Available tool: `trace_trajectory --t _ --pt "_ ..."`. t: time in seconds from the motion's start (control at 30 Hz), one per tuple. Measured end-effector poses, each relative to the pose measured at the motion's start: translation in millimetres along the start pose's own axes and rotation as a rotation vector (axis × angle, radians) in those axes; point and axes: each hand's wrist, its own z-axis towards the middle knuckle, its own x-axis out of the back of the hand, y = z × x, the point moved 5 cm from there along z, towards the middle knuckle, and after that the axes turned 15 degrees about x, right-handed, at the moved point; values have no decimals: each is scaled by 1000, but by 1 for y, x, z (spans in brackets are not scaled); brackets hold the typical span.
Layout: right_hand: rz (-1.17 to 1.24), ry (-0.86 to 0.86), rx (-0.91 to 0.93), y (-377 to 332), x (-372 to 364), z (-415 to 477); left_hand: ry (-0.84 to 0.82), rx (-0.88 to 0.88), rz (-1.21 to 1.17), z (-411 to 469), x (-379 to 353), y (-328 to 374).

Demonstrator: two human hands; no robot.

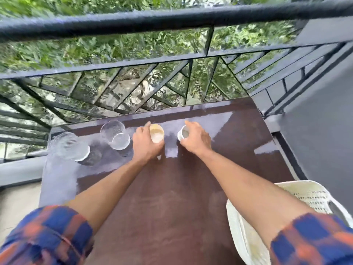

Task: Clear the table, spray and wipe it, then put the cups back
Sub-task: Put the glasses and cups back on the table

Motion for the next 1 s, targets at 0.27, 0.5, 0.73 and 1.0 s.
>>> trace_trajectory --t 0.27,0.5,0.73,1.0 --pt "-14 -1 21 6 -3 51 -12 49 22 38 -12 -5" --pt "-24 -44 43 4 -16 63 -39 82 46 47 -16 -15" --pt "8 -105 33 10 -15 65 -8 60 -7 38 -10 -16" --pt "23 -81 6 34 43 41 192 -163 -207 -3 15 4"
